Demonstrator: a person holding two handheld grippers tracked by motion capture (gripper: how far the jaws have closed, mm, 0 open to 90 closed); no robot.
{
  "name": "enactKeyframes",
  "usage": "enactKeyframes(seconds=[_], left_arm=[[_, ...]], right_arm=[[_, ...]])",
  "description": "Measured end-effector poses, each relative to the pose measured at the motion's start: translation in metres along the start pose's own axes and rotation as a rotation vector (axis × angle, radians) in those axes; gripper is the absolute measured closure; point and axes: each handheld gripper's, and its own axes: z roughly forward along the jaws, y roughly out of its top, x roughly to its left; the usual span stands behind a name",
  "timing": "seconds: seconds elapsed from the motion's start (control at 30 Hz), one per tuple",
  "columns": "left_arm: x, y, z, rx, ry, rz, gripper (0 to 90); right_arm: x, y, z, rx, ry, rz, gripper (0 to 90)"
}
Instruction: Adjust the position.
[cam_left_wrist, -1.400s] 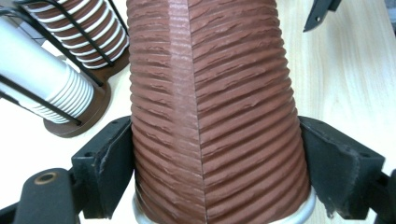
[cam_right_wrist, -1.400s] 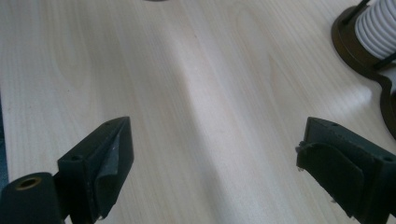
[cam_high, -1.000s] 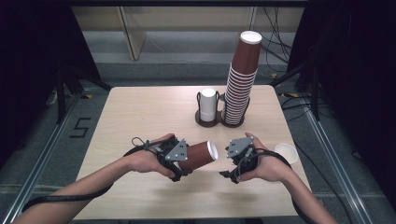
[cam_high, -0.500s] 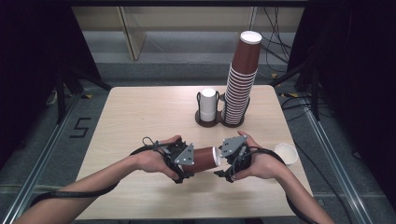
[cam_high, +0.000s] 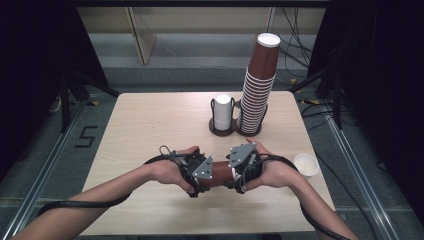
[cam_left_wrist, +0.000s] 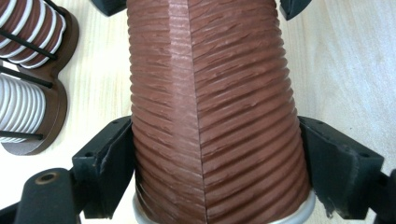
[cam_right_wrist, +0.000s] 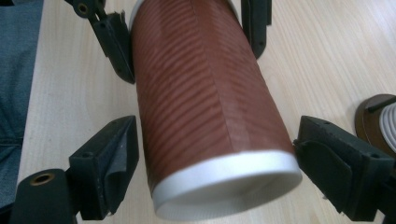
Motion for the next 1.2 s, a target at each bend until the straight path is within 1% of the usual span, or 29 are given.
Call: enactKeyframes(seconds=[0.1, 0.23, 0.37, 0.4, 0.47, 0.5, 0.6, 0.63, 0.7, 0.73, 0.77, 0.83, 0.87, 0.9, 0.93, 1.0, 1.03, 1.07, 1.1, 1.13, 1.17, 1.2], left_arm=[[0.0, 0.001, 0.0, -0.003, -0.001, 0.008, 16.2], [-0.001, 0.001, 0.0, -0.004, -0.003, 0.02, 16.2], [-0.001, 0.001, -0.001, -0.005, -0.001, 0.02, 16.3], [0.0, 0.002, -0.001, -0.003, -0.003, 0.023, 16.3], [-0.001, 0.003, -0.001, -0.005, -0.007, 0.026, 16.3], [-0.001, 0.003, -0.001, -0.005, -0.007, 0.026, 16.3], [-0.002, 0.006, 0.0, -0.005, -0.014, 0.038, 16.3], [-0.002, 0.006, 0.0, -0.005, -0.014, 0.038, 16.3], [-0.002, 0.007, 0.001, -0.001, -0.019, 0.043, 16.3], [-0.004, 0.008, 0.001, 0.009, -0.025, 0.038, 16.3], [-0.004, 0.008, 0.002, 0.0, -0.028, 0.043, 16.3], [-0.004, 0.009, 0.001, 0.002, -0.026, 0.049, 16.2], [-0.004, 0.011, 0.0, -0.013, -0.029, 0.048, 16.2], [-0.004, 0.011, 0.0, -0.013, -0.029, 0.048, 16.2], [-0.005, 0.011, 0.0, -0.028, -0.029, 0.04, 15.9], [-0.005, 0.011, 0.0, -0.033, -0.031, 0.034, 15.1], [-0.006, 0.011, 0.0, -0.05, -0.04, 0.007, 14.4], [-0.005, 0.011, 0.0, -0.045, -0.044, -0.003, 13.2], [-0.005, 0.01, 0.0, -0.046, -0.049, -0.025, 9.2], [-0.005, 0.01, 0.0, -0.046, -0.049, -0.025, 4.0], [-0.005, 0.007, -0.001, -0.056, -0.036, -0.018, 2.3], [-0.005, 0.005, -0.002, -0.06, -0.034, -0.024, 0.8]], right_arm=[[0.002, 0.001, 0.002, 0.012, 0.014, 0.012, 15.2], [0.003, 0.001, 0.006, 0.025, 0.03, 0.008, 15.3], [0.003, 0.0, 0.007, 0.03, 0.036, 0.016, 15.3], [0.001, 0.0, 0.009, 0.022, 0.037, -0.012, 15.5], [0.002, -0.001, 0.009, 0.027, 0.047, 0.015, 16.0], [0.002, -0.001, 0.009, 0.027, 0.047, 0.015, 16.0], [0.003, -0.001, 0.011, 0.024, 0.058, 0.011, 17.4], [0.001, 0.0, 0.012, 0.018, 0.063, -0.016, 19.0], [0.001, -0.001, 0.013, 0.02, 0.07, -0.019, 19.8], [0.002, -0.001, 0.014, 0.026, 0.078, -0.006, 20.9], [0.003, -0.002, 0.014, 0.035, 0.09, 0.005, 21.3], [0.002, -0.003, 0.015, 0.042, 0.098, 0.0, 21.6], [0.002, -0.005, 0.017, 0.045, 0.109, 0.0, 22.1], [0.002, -0.005, 0.017, 0.045, 0.109, 0.0, 22.1], [0.0, -0.008, 0.017, 0.032, 0.112, -0.035, 22.4], [0.0, -0.01, 0.016, 0.025, 0.12, -0.03, 22.5], [0.001, -0.013, 0.014, 0.009, 0.124, -0.008, 22.4], [0.0, -0.014, 0.014, -0.006, 0.127, -0.038, 22.4], [-0.001, -0.015, 0.012, -0.011, 0.128, -0.044, 22.4], [-0.001, -0.016, 0.011, -0.012, 0.123, -0.054, 22.4], [-0.002, -0.017, 0.009, -0.013, 0.108, -0.053, 22.4], [-0.003, -0.019, 0.007, -0.02, 0.106, -0.05, 22.4]])
